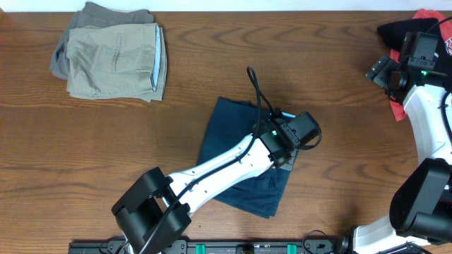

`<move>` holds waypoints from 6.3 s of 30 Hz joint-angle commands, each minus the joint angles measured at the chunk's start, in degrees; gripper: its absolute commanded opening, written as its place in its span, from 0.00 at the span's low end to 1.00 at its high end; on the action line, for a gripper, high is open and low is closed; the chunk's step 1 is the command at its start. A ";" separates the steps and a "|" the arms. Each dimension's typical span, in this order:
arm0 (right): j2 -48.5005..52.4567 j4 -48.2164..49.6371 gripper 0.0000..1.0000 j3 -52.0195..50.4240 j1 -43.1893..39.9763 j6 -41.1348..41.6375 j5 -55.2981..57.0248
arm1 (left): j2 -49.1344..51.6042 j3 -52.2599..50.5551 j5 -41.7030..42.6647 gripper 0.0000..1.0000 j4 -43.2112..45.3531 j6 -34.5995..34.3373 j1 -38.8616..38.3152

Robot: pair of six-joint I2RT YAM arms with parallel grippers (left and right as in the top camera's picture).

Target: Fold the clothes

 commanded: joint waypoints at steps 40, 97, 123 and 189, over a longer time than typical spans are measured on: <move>-0.57 0.15 0.99 0.63 0.00 -0.63 0.70 | -3.15 -2.19 18.38 0.07 2.40 -1.31 -8.35; -0.57 0.15 0.99 0.63 0.00 -0.63 0.70 | 11.04 -5.49 35.93 0.06 7.80 2.32 -4.22; -0.57 0.15 0.99 0.63 0.00 -0.63 0.70 | 4.55 -4.79 28.22 0.76 1.53 21.46 33.99; -0.57 0.15 0.99 0.63 0.00 -0.63 0.70 | 4.92 -15.13 18.78 0.06 15.39 14.23 30.80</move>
